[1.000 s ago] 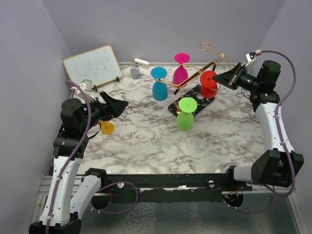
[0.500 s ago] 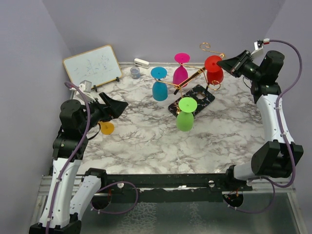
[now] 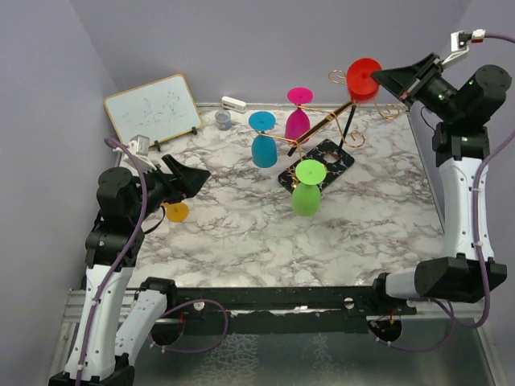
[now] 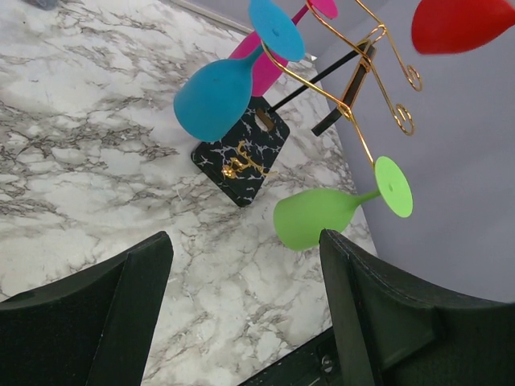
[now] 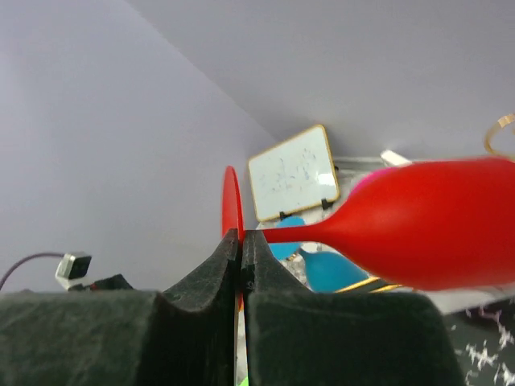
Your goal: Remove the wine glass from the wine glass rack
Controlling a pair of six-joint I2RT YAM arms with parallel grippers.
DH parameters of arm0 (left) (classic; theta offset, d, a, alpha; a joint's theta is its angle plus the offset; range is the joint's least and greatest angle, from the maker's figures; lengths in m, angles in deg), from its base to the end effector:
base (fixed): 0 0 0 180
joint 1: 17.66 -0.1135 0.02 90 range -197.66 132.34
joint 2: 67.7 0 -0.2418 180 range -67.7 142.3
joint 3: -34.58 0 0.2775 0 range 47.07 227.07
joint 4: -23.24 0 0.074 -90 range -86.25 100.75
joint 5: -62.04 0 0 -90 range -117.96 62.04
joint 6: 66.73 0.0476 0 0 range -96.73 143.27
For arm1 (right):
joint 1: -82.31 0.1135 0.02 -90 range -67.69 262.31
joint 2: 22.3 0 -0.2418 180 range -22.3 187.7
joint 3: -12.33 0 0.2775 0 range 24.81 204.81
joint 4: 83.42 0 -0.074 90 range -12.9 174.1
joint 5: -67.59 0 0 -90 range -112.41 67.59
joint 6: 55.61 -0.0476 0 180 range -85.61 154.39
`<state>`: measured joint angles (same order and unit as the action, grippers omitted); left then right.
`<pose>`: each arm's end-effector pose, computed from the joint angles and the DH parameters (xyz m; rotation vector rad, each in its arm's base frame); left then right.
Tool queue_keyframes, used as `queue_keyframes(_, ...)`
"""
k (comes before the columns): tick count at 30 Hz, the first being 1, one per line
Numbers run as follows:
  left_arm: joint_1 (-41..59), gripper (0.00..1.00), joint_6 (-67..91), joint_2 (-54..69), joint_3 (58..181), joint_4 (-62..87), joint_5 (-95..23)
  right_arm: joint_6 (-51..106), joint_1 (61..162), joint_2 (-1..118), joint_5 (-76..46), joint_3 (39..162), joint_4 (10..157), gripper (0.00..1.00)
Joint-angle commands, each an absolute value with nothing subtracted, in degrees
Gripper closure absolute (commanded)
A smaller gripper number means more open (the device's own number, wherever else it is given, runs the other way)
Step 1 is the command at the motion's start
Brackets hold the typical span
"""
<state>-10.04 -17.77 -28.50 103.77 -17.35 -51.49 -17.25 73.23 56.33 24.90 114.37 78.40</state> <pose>0.1844 -0.0438 0.3834 -0.2216 1.8311 -0.9666 0.3342 -0.0180 0.4705 0.1344 1.6279 1.1867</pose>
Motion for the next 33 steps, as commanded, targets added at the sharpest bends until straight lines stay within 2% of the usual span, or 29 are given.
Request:
queue_keyframes(1, -9.92, 0.24, -19.1, -30.11, 105.73, -16.66, -50.9, -19.49, 74.12, 51.89, 34.19, 122.19, 87.4, 0.99)
queue_keyframes(8, -9.88, 0.24, -19.65, -32.61, 107.96, -19.77, -49.8, -1.55, 85.82, 50.76, 35.73, 133.0, 78.19, 0.99)
queue_keyframes(15, -9.92, 0.25, -24.5, -39.12, 110.49, -23.73, -46.24, 11.31, 96.9, 52.38, 34.89, 135.82, 69.59, 0.99)
queue_keyframes(19, -9.92, 0.26, -27.18, -42.05, 112.55, -25.09, -45.43, 24.73, 110.18, 58.58, 25.62, 143.79, 56.45, 0.99)
queue_keyframes(23, -9.88, 0.26, -25.69, -42.18, 117.47, -30.91, -43.5, 32.7, 120.26, 62.85, 15.23, 145.83, 53.27, 0.99)
queue_keyframes(28, -9.92, 0.23, -27.16, -43.82, 122.26, -37.04, -40.68, 41.62, 131.27, 63.49, 0.89, 139.75, 57.0, 0.99)
queue_keyframes(33, -9.92, 0.2, -32.92, -46.19, 121.99, -38.37, -40.3, 46.68, 138.35, 54.44, -10.6, 115.21, 78.92, 0.99)
